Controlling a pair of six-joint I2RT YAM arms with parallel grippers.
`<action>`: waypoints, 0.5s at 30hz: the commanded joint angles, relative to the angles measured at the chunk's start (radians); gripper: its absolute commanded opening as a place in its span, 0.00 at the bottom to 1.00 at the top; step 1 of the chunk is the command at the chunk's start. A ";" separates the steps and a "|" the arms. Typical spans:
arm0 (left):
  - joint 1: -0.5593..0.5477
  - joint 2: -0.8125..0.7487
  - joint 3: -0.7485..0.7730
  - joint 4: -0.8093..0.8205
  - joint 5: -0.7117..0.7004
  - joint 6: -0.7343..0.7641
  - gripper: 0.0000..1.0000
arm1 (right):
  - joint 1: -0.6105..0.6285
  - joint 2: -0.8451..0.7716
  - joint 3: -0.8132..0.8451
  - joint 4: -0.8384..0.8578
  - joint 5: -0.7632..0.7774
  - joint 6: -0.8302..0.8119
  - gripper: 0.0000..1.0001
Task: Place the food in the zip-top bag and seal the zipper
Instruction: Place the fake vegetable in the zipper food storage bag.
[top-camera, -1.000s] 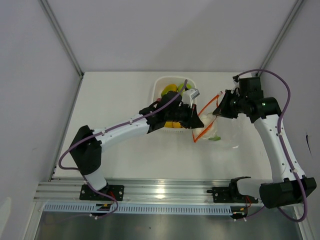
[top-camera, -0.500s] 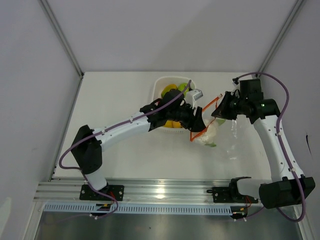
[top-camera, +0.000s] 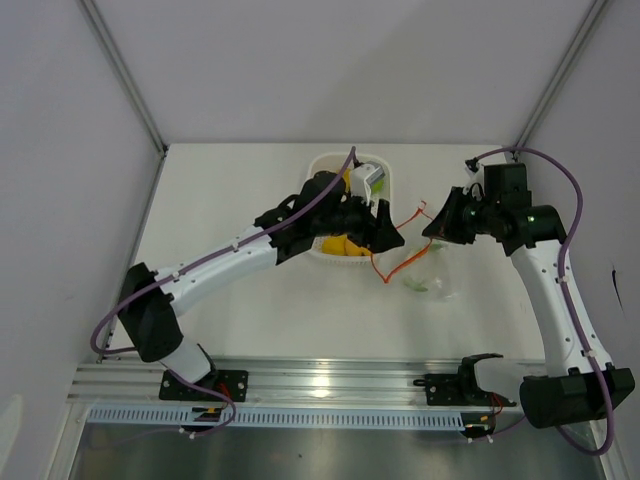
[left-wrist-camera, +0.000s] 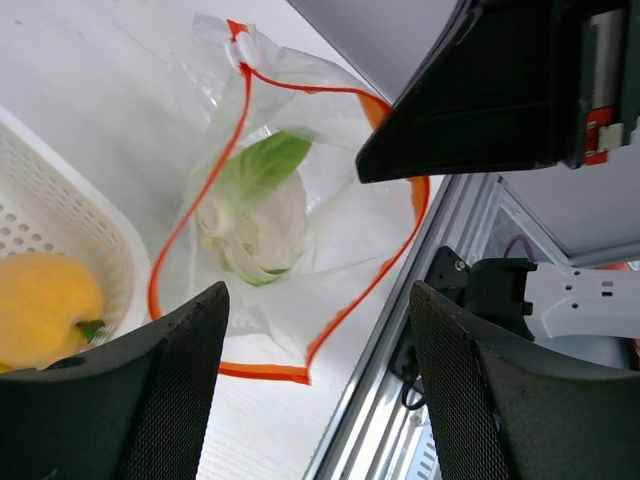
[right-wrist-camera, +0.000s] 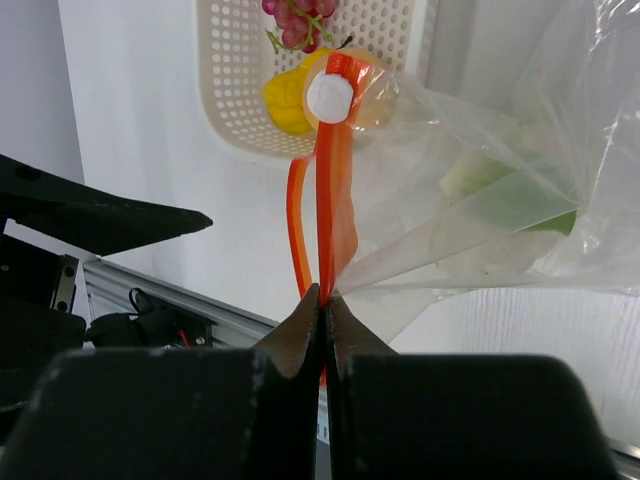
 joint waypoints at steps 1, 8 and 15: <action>0.003 -0.066 -0.039 0.041 -0.061 0.009 0.74 | -0.004 -0.028 0.020 0.001 -0.036 -0.016 0.00; 0.025 0.001 -0.019 -0.051 -0.141 0.039 0.72 | -0.002 -0.034 0.039 -0.016 -0.045 -0.013 0.00; 0.028 0.047 -0.056 -0.034 -0.139 0.032 0.66 | -0.004 -0.046 0.053 -0.028 -0.043 -0.015 0.00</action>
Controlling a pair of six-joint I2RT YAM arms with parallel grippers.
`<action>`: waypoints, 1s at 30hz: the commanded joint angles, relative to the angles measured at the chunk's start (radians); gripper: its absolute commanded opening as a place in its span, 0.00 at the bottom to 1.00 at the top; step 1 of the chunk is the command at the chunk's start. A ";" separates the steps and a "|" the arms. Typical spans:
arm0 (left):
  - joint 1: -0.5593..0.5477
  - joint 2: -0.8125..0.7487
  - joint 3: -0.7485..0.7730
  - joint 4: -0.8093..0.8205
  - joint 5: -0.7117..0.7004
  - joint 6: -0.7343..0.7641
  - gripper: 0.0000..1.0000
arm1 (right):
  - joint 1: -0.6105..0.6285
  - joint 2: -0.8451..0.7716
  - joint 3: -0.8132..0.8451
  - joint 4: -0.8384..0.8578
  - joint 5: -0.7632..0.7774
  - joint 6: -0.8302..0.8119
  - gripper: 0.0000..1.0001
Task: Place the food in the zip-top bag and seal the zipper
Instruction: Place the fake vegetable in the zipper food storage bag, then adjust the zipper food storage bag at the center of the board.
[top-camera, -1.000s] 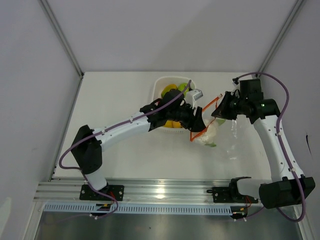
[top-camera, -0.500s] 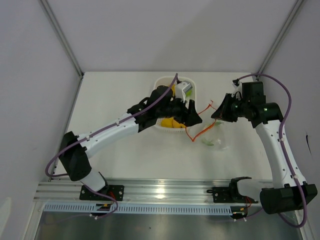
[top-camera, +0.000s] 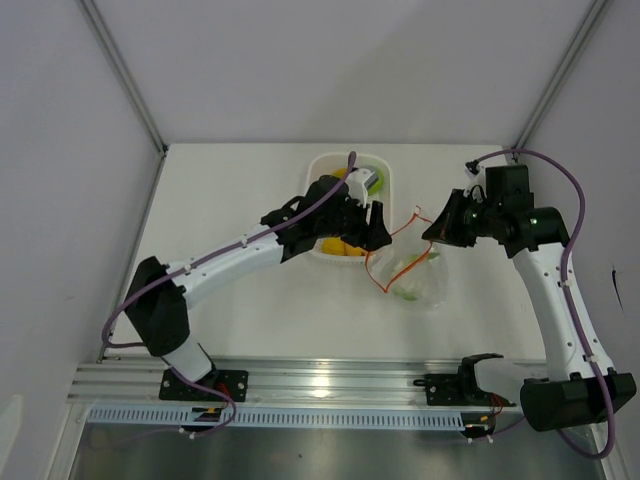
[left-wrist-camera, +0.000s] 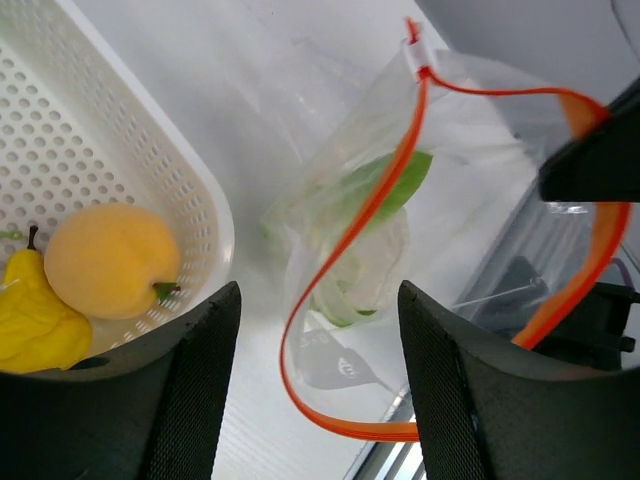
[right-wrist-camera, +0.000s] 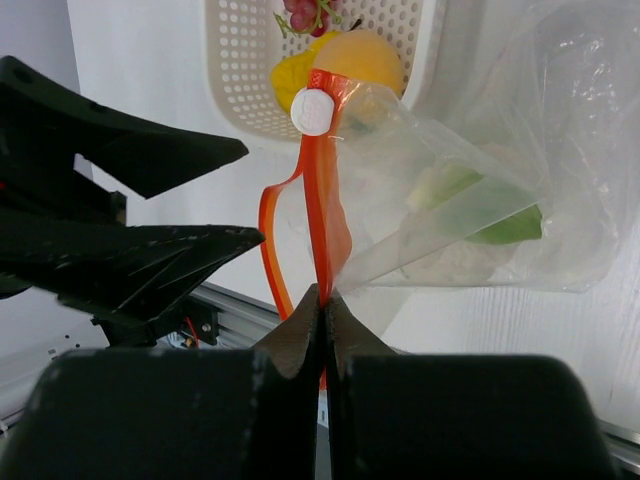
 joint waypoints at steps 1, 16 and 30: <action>0.001 0.024 -0.017 0.006 -0.007 0.007 0.65 | -0.004 -0.033 0.044 0.004 -0.023 -0.013 0.00; -0.035 0.083 0.024 0.003 0.100 -0.014 0.01 | -0.010 -0.030 0.020 0.030 0.029 -0.004 0.00; -0.032 0.121 0.229 0.095 0.519 -0.350 0.01 | -0.013 -0.143 -0.068 0.084 0.023 0.128 0.00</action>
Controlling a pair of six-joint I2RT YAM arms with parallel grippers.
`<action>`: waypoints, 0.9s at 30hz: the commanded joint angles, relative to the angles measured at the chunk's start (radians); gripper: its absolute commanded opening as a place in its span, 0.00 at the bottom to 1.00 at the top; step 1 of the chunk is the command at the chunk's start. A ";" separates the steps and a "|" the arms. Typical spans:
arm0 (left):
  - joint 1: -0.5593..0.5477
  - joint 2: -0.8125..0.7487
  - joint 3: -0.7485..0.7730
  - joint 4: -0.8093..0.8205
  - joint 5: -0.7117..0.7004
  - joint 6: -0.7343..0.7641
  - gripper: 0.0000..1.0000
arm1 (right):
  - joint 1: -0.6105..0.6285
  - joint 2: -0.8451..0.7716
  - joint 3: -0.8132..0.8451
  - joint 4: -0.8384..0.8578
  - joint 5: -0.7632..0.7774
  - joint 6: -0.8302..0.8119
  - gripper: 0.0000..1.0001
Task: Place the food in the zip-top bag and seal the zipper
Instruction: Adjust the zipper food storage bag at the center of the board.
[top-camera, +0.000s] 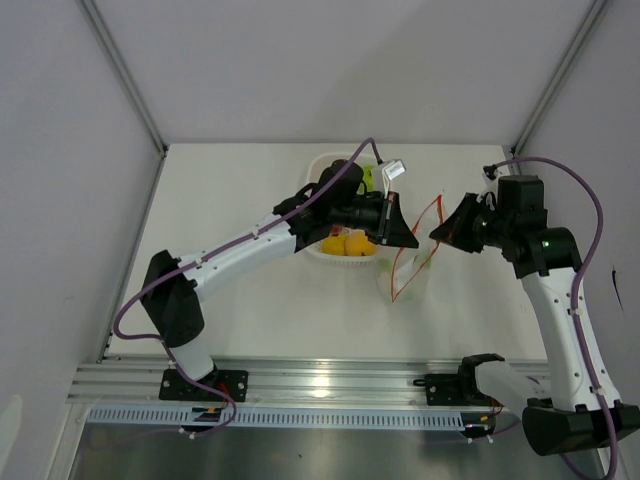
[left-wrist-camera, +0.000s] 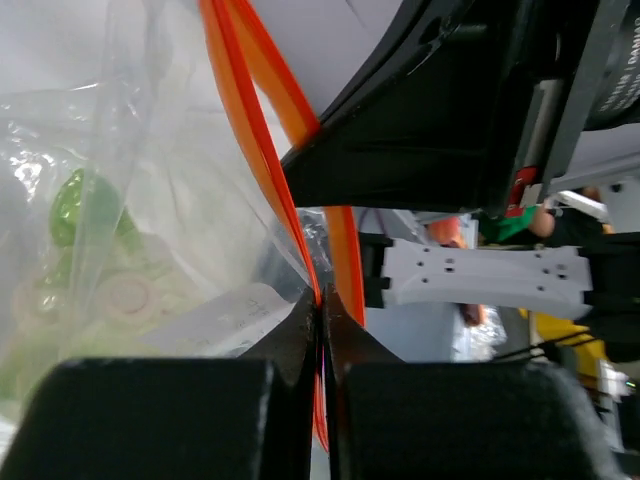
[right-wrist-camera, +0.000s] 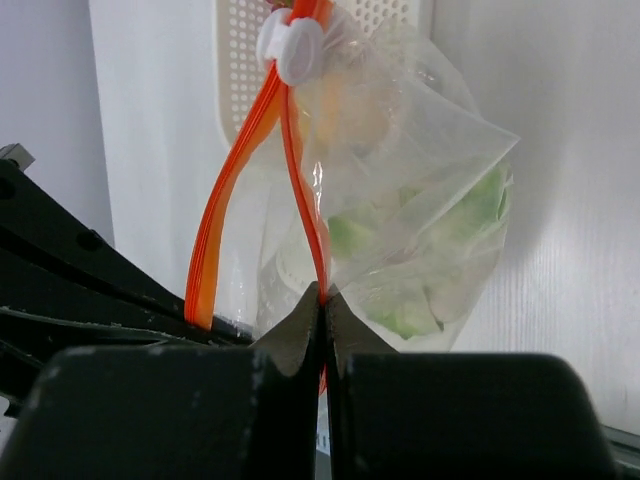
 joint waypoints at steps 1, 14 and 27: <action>-0.001 0.025 0.035 0.078 0.146 -0.146 0.01 | 0.013 -0.033 -0.017 0.027 -0.027 0.055 0.00; 0.024 -0.063 -0.061 -0.093 0.009 -0.010 0.01 | 0.015 -0.131 -0.013 0.057 0.111 0.084 0.00; 0.072 0.109 0.040 0.034 0.077 -0.078 0.01 | 0.025 -0.051 -0.105 0.118 0.248 -0.052 0.00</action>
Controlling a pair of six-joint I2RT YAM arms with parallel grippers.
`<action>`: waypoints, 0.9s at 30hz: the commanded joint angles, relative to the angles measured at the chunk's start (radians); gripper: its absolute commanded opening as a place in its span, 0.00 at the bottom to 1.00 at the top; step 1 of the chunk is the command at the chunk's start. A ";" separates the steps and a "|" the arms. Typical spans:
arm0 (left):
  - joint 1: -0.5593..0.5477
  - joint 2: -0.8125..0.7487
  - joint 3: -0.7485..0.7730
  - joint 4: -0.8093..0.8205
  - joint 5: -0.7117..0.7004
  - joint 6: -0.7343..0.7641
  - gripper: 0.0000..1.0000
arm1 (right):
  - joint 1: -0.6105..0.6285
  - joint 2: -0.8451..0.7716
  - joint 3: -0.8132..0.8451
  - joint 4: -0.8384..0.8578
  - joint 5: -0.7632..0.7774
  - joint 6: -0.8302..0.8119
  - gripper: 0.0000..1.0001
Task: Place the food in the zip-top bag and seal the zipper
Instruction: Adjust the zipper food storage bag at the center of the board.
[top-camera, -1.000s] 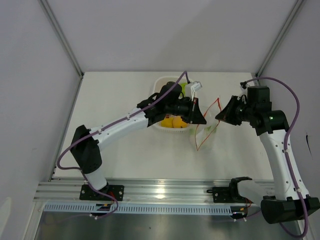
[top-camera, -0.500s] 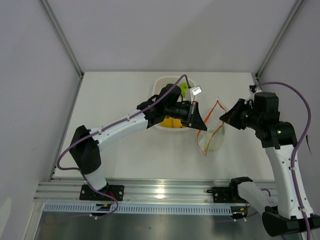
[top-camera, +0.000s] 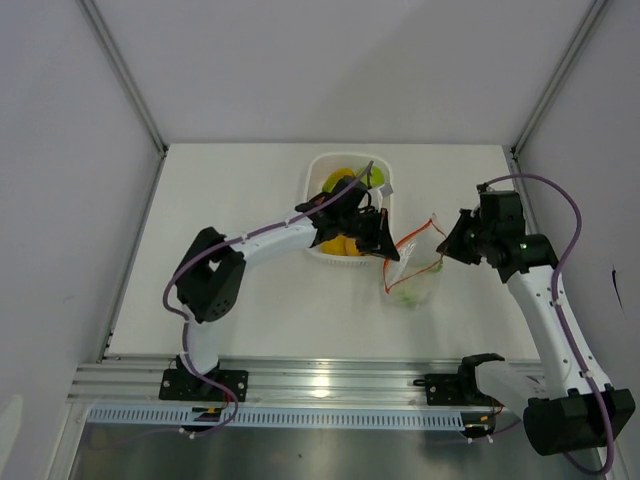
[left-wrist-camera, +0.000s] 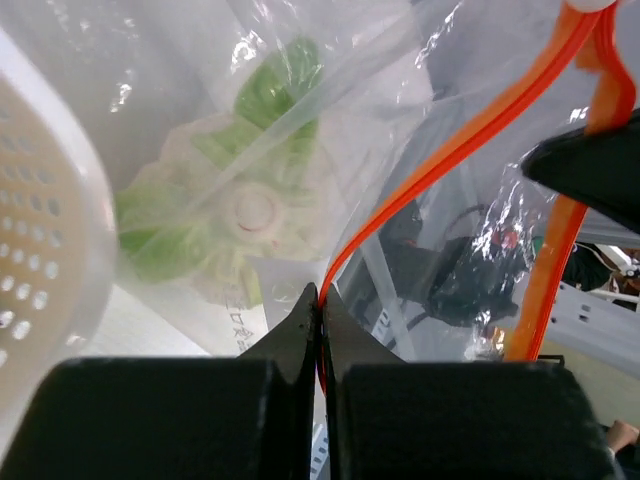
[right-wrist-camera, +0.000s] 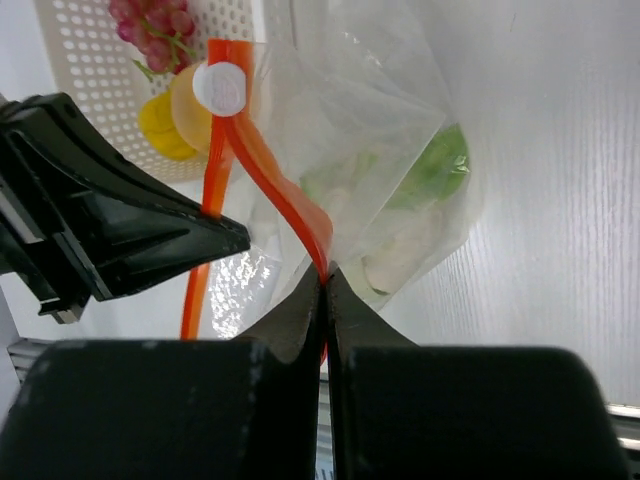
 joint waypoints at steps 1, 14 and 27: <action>-0.027 -0.150 0.095 0.038 0.033 0.006 0.01 | 0.016 -0.049 0.149 -0.001 0.053 -0.043 0.00; -0.002 -0.151 -0.100 0.230 0.018 -0.094 0.01 | 0.002 -0.179 0.047 -0.013 0.145 -0.110 0.00; -0.081 -0.221 -0.052 0.100 -0.149 0.094 0.01 | -0.019 -0.173 0.102 -0.039 0.225 -0.164 0.00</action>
